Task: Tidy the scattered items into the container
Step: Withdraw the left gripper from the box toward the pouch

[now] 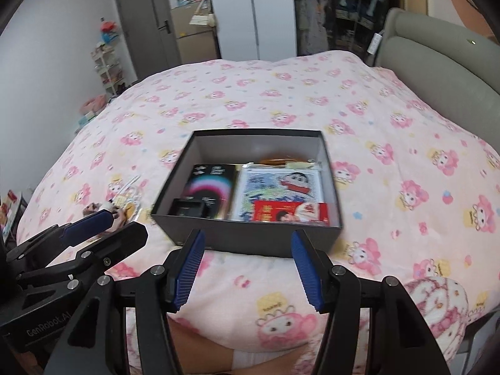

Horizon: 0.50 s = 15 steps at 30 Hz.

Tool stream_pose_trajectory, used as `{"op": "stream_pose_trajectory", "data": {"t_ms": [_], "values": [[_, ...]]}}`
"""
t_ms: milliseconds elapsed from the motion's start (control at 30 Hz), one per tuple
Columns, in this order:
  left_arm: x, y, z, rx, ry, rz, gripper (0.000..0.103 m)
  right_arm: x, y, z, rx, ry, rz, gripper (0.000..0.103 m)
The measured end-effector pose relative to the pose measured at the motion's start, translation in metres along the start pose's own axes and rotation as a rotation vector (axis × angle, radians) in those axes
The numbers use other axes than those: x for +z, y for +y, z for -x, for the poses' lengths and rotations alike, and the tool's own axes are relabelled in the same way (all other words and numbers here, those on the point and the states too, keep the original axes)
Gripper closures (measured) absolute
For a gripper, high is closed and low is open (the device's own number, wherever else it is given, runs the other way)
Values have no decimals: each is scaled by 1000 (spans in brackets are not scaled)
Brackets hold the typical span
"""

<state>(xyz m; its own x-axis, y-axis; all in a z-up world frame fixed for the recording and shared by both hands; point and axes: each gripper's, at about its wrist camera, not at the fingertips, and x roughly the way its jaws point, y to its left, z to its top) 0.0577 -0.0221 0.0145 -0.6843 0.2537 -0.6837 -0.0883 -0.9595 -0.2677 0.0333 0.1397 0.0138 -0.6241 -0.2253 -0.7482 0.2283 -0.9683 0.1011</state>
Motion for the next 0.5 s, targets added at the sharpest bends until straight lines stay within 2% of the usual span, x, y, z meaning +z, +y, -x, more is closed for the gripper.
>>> {"op": "stream_pose_trajectory", "data": {"t_ms": [233,500], "values": [[-10,50,19,60,0,75,40,2,52,-15,51,25,79,49],[-25,120,40,172,-12,191,41,7,123,-44,137,69,192,49]]}}
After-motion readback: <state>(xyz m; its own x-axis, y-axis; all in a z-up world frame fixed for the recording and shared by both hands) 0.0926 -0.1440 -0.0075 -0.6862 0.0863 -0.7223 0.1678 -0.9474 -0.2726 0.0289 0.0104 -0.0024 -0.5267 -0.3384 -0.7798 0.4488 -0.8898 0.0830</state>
